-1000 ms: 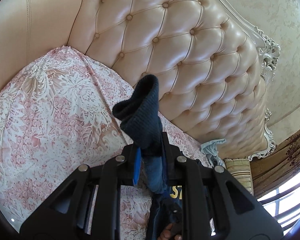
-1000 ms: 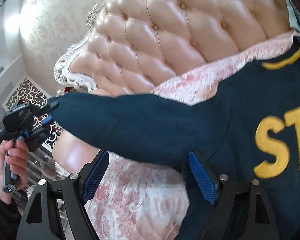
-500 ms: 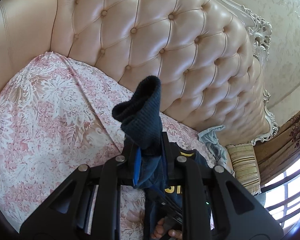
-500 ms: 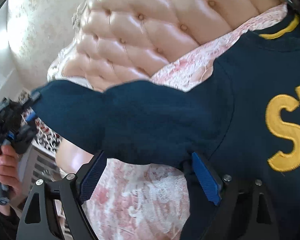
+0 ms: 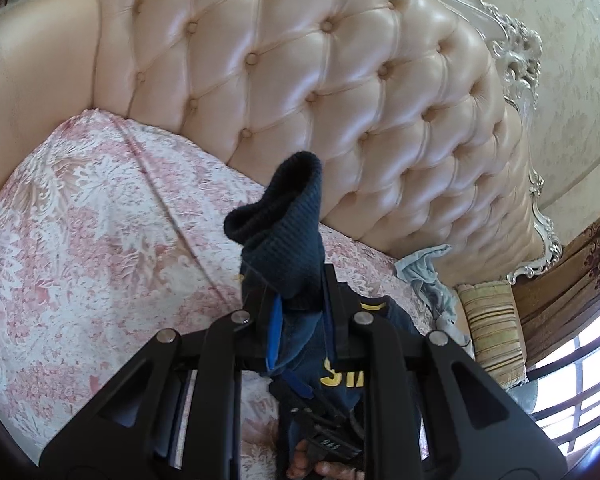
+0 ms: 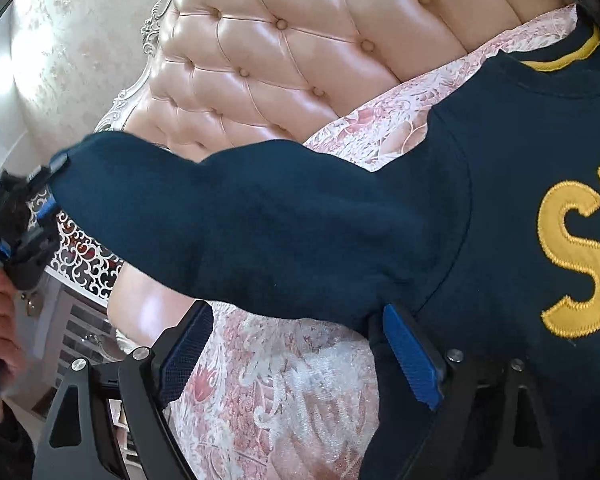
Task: Fold clothes
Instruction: 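Lift the held sleeve with the left tool toward the sweatshirt body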
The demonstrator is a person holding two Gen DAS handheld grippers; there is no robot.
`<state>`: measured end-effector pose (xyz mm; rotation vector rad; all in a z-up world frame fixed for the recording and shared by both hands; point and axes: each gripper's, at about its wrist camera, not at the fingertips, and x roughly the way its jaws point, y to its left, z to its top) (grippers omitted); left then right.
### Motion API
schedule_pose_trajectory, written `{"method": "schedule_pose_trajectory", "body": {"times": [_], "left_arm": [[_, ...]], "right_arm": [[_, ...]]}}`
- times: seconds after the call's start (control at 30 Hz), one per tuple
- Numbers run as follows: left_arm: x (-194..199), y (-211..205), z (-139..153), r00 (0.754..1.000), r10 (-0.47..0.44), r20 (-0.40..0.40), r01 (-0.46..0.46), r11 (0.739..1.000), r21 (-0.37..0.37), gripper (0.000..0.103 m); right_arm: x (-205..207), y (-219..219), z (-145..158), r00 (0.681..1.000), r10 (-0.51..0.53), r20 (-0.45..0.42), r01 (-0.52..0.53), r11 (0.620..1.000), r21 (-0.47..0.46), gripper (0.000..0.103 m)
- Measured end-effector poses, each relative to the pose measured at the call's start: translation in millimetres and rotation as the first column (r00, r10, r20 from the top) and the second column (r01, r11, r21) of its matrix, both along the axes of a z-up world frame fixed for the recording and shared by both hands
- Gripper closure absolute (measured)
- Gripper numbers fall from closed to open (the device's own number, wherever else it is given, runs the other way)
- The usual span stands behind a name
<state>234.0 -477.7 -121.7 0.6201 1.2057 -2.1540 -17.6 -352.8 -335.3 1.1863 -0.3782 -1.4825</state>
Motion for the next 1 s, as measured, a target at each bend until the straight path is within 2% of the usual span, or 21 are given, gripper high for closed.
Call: {"method": "schedule_pose_trajectory", "body": {"times": [0.27, 0.43, 0.63, 1.0], "left_arm": [[-72, 16, 22, 0.994, -0.086, 0.072, 0.089, 0.995, -0.036, 0.084], [-112, 33, 23, 0.983, -0.139, 0.121, 0.145, 0.988, -0.044, 0.084], [-129, 43, 19, 0.976, -0.157, 0.151, 0.165, 0.985, -0.044, 0.084], [-135, 43, 16, 0.973, -0.165, 0.161, 0.174, 0.984, -0.045, 0.084]], "right_arm": [[0, -2, 2, 1.0, -0.015, -0.015, 0.015, 1.0, 0.015, 0.014], [5, -5, 5, 0.998, -0.004, -0.065, 0.006, 0.999, 0.035, 0.013], [8, -8, 5, 0.995, 0.008, -0.099, -0.003, 0.999, 0.049, 0.013], [9, -8, 5, 0.995, 0.013, -0.102, -0.008, 0.998, 0.055, 0.013]]}}
